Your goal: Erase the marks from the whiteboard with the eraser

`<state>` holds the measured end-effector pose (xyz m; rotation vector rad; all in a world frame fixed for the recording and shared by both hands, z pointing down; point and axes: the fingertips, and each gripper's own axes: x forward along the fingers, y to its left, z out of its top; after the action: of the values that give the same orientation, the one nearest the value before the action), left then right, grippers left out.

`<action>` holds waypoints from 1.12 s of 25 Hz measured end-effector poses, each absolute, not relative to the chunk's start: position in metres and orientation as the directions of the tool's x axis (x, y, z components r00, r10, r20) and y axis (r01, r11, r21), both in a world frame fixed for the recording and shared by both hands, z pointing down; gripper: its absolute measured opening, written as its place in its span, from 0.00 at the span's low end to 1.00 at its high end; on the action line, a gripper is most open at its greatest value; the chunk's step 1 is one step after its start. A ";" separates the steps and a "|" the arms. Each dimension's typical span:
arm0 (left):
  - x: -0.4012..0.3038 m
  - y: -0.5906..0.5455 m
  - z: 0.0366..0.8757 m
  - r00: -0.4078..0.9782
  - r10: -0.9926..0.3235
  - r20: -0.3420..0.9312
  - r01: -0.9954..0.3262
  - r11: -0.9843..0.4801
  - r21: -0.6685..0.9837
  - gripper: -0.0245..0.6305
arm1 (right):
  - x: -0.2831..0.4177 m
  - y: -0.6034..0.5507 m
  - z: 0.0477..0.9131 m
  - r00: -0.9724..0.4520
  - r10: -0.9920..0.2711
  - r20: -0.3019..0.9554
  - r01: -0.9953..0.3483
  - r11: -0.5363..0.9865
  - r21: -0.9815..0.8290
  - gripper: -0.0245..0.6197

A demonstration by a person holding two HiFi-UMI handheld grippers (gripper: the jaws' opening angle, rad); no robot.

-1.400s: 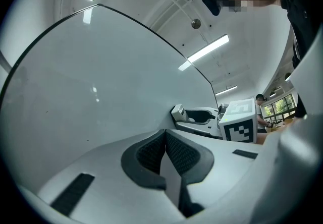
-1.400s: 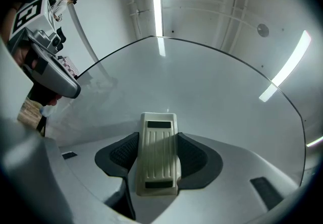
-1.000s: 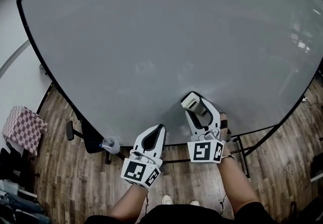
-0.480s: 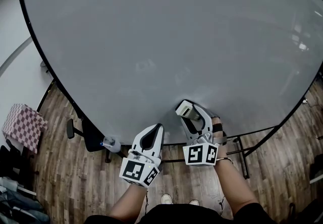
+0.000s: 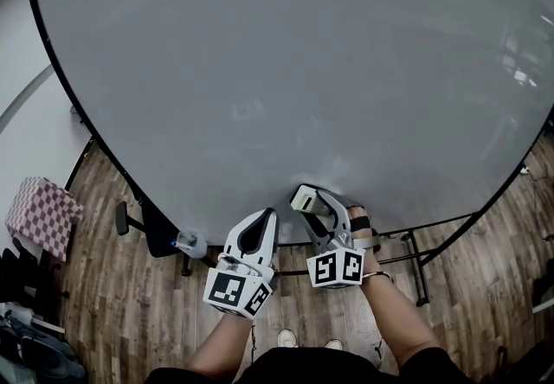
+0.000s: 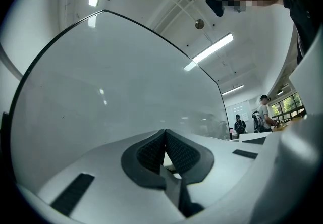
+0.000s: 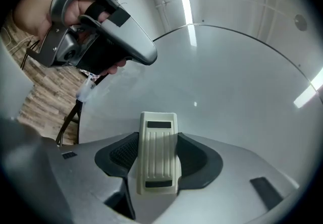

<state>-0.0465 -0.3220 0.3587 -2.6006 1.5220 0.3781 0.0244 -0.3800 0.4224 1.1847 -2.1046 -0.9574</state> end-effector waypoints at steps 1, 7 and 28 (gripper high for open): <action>-0.047 -0.322 0.359 0.467 -0.844 -0.263 -0.870 -0.492 0.035 0.07 | 0.025 -0.378 0.421 -0.474 -0.875 0.100 -0.502 0.362 0.786 0.44; -0.047 -0.323 0.360 0.454 -0.853 -0.258 -0.878 -0.478 0.037 0.07 | 0.043 -0.357 0.381 -0.493 -0.870 -0.017 -0.611 0.332 0.718 0.44; -0.009 -0.319 0.361 0.525 -0.820 -0.228 -0.840 -0.542 0.017 0.07 | 0.151 -0.309 0.299 -0.290 -0.899 -0.329 -0.900 0.139 0.413 0.44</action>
<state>-0.0094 -0.3192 0.3608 -2.6598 1.4522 0.3194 0.1510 -0.3086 0.2989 1.8734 -2.3730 -0.8621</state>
